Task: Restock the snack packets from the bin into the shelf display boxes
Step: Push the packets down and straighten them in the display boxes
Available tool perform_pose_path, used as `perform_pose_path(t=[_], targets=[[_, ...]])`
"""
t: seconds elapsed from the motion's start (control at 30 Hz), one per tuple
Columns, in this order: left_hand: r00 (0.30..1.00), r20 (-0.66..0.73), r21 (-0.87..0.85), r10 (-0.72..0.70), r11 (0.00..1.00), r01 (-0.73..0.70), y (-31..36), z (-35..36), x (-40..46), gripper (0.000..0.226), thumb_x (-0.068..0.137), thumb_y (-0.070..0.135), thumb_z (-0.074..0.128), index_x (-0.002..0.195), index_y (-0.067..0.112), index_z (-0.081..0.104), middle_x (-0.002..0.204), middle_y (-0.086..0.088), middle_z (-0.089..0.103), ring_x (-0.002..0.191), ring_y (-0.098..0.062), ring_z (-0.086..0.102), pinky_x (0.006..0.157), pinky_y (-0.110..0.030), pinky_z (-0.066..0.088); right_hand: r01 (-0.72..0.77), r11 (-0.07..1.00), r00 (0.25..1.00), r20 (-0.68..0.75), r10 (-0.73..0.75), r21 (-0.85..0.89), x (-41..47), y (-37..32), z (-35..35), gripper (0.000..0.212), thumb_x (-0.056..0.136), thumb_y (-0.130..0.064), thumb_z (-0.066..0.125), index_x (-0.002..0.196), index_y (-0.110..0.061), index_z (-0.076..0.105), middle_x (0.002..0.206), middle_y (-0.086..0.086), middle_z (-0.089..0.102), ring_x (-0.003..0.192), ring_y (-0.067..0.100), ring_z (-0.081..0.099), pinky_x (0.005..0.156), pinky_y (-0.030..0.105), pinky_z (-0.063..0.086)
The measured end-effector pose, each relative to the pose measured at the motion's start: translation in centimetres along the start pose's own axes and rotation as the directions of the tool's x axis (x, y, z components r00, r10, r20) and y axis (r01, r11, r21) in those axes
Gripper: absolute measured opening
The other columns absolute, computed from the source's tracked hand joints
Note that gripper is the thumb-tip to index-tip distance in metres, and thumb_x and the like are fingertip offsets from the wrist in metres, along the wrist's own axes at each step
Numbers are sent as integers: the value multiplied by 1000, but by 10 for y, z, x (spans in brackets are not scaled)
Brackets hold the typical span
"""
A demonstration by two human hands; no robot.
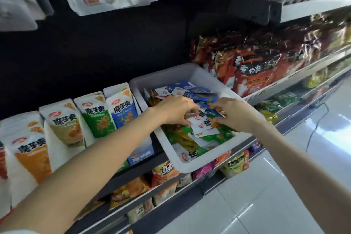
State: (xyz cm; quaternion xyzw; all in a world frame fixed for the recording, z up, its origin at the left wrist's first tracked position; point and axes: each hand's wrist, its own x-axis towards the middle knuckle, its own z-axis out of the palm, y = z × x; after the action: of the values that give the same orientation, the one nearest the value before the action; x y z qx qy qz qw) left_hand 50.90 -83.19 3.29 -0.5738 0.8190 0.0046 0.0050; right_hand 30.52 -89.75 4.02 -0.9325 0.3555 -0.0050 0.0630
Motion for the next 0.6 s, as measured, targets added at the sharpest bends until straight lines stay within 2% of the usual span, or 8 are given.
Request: perform_pose_path(t=[0.1, 0.17, 0.3, 0.4, 0.53, 0.6], targets=[[998, 20, 68, 63, 996, -64, -9, -5, 5, 22, 89, 29, 63, 111, 27, 64, 111, 8, 64, 103, -14, 57, 73, -25, 38, 27, 999, 1000, 6, -27, -30, 1, 4, 4, 40, 93, -40, 55, 130, -26, 54, 134, -3, 52, 112, 18, 56, 95, 32, 42], [996, 14, 56, 89, 994, -89, -12, -7, 2, 19, 92, 27, 60, 110, 27, 66, 112, 10, 66, 105, -12, 59, 77, -24, 40, 39, 999, 999, -4, -39, -16, 1, 5, 6, 38, 93, -39, 55, 129, -28, 54, 135, -6, 51, 112, 16, 56, 95, 31, 42], [993, -118, -69, 7, 998, -16, -21, -19, -12, 15, 91, 22, 62, 102, 26, 71, 106, 12, 70, 100, -11, 63, 80, -27, 44, 27, 999, 1000, -9, -26, 40, 1, 4, 6, 42, 91, -39, 57, 132, -28, 51, 131, -1, 54, 109, 19, 56, 91, 33, 44], [982, -188, -57, -17, 998, 6, -26, -26, -20, 12, 91, 25, 60, 99, 26, 69, 105, 12, 69, 99, -11, 62, 78, -30, 47, 23, 1000, 1000, 7, -23, 12, 4, -2, 6, 46, 91, -39, 57, 134, -29, 47, 132, 3, 51, 109, 23, 55, 88, 35, 44], [1000, -9, 33, -3, 999, 3, -18, -16, -16, 25, 85, 34, 67, 109, 31, 63, 118, 13, 61, 112, -9, 52, 86, -34, 47, 5, 1000, 1000, 10, -5, 24, 6, -7, 7, 44, 89, -36, 60, 131, -28, 50, 130, 4, 48, 111, 23, 51, 87, 35, 43], [1000, -28, 38, 2, 999, -1, -18, -10, -13, 20, 87, 30, 65, 107, 30, 66, 114, 12, 64, 111, -12, 55, 86, -36, 47, -4, 999, 1000, 12, 4, 40, 6, -6, 8, 43, 88, -35, 61, 129, -29, 52, 131, 3, 48, 111, 23, 50, 87, 35, 42]])
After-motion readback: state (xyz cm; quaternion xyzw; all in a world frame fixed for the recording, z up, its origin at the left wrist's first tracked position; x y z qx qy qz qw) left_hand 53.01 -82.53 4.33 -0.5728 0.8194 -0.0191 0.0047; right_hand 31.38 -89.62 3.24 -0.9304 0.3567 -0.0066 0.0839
